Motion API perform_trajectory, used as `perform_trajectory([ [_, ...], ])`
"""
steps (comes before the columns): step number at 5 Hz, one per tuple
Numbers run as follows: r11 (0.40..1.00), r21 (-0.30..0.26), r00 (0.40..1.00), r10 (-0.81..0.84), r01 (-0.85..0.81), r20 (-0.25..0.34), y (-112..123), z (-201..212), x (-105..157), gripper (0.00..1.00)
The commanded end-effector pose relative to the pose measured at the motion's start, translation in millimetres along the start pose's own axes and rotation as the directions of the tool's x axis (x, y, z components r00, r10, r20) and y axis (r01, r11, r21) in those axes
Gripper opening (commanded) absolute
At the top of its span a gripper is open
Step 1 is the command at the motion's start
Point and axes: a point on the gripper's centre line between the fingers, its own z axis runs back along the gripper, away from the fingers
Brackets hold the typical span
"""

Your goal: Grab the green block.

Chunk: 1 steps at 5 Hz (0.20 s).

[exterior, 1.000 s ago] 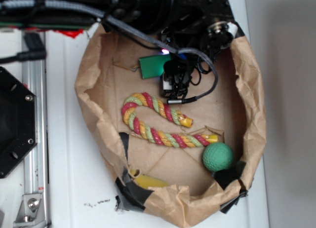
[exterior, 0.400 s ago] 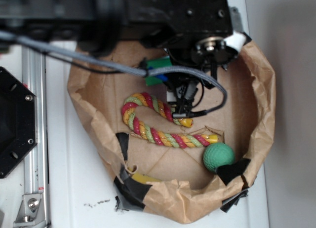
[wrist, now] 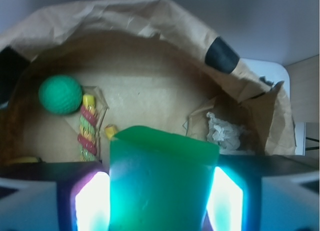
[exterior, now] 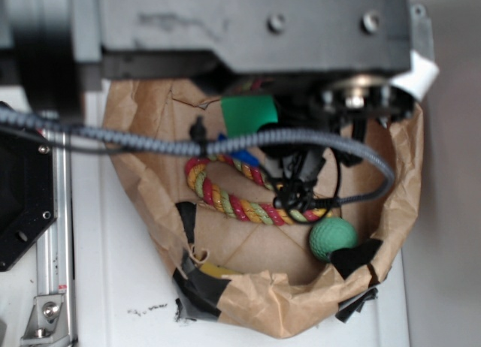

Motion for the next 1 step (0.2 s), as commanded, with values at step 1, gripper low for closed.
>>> perform_trajectory([
  [1,1.0,0.008,0.997,-0.007,0.007,0.076,1.8,15.7,-0.4,0.0],
])
